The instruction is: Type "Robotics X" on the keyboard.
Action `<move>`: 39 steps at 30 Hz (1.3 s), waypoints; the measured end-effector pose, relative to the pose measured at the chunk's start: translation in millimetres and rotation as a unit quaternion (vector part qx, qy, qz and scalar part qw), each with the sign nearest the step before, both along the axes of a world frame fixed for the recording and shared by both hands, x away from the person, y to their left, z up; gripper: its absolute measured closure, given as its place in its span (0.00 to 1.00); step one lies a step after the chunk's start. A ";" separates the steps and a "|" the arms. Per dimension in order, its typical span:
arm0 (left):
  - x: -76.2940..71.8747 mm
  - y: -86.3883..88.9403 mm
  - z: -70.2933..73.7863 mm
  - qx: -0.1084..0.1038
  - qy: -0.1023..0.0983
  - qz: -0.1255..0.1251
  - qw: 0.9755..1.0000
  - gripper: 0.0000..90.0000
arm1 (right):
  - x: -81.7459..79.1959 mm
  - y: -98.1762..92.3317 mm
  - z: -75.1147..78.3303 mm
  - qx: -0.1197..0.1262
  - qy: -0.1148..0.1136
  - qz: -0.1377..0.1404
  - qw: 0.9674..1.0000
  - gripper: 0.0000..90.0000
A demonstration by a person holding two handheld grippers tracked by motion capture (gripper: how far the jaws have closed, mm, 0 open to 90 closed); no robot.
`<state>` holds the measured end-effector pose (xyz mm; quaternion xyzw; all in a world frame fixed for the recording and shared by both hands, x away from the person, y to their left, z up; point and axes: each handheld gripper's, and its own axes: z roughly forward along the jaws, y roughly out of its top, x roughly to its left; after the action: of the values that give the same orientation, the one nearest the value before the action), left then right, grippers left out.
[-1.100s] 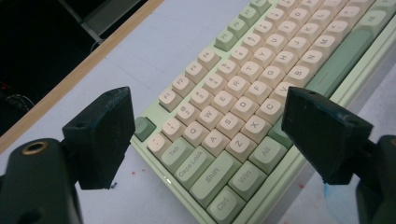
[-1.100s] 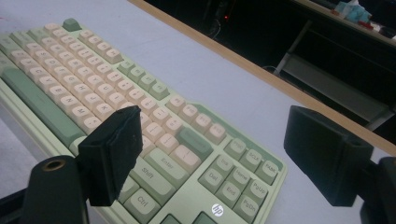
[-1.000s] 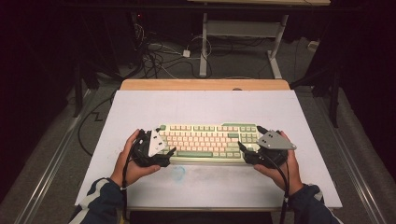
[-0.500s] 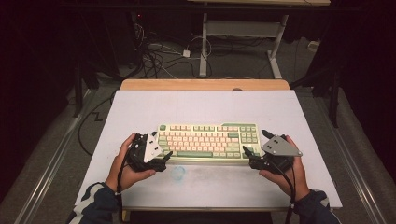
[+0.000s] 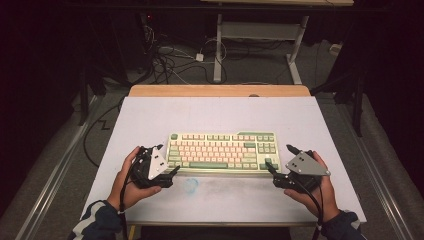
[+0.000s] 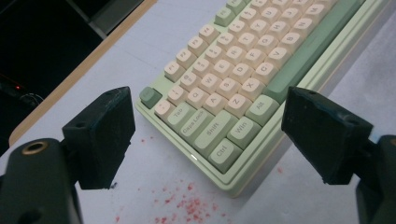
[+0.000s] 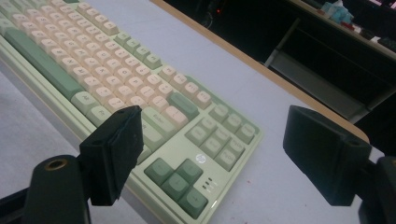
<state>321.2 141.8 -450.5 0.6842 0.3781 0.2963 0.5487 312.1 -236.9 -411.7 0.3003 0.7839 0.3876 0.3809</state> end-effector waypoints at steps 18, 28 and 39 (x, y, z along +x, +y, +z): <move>-1.8 27.2 -25.2 0.012 0.014 0.030 0.999 0.18 | -4.9 -38.1 -21.7 0.005 0.012 -0.040 0.999 0.24; -3.2 39.9 -42.6 0.023 0.041 0.042 0.998 0.18 | -8.2 -65.2 -50.9 0.029 0.053 -0.081 0.995 0.25; -6.1 40.7 -47.9 0.018 0.050 0.045 0.998 0.18 | -8.9 -61.6 -51.4 0.028 0.057 -0.070 0.995 0.24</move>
<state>315.1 182.5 -498.4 0.6904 0.4300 0.2925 0.5029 303.1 -298.5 -463.1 0.3870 0.7701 0.3641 0.3530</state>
